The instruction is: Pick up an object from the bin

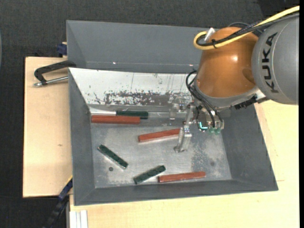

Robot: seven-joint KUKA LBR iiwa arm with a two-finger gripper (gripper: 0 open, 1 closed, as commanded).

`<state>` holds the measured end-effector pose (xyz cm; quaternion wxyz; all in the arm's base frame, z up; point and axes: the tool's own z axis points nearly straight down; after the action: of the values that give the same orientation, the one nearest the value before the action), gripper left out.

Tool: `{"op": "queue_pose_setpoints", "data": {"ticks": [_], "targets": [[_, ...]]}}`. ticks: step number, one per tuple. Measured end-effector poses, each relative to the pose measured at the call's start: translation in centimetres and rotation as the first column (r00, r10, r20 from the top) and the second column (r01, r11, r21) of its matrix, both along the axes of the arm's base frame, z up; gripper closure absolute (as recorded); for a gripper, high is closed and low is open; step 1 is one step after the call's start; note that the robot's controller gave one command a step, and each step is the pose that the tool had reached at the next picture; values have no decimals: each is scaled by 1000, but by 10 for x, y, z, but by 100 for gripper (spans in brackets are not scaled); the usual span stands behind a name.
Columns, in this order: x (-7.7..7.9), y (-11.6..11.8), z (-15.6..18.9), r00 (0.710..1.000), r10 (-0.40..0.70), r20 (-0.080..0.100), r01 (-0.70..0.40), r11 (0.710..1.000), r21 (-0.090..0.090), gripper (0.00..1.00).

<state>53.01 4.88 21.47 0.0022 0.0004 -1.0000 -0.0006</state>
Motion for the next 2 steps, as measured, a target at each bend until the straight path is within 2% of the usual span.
{"op": "queue_pose_setpoints", "data": {"ticks": [1,2], "targets": [[2,0,3,1000,-1,7,1,1000,0,0],[8,1,-49,1000,-22,13,22,1000,1,0]]}}
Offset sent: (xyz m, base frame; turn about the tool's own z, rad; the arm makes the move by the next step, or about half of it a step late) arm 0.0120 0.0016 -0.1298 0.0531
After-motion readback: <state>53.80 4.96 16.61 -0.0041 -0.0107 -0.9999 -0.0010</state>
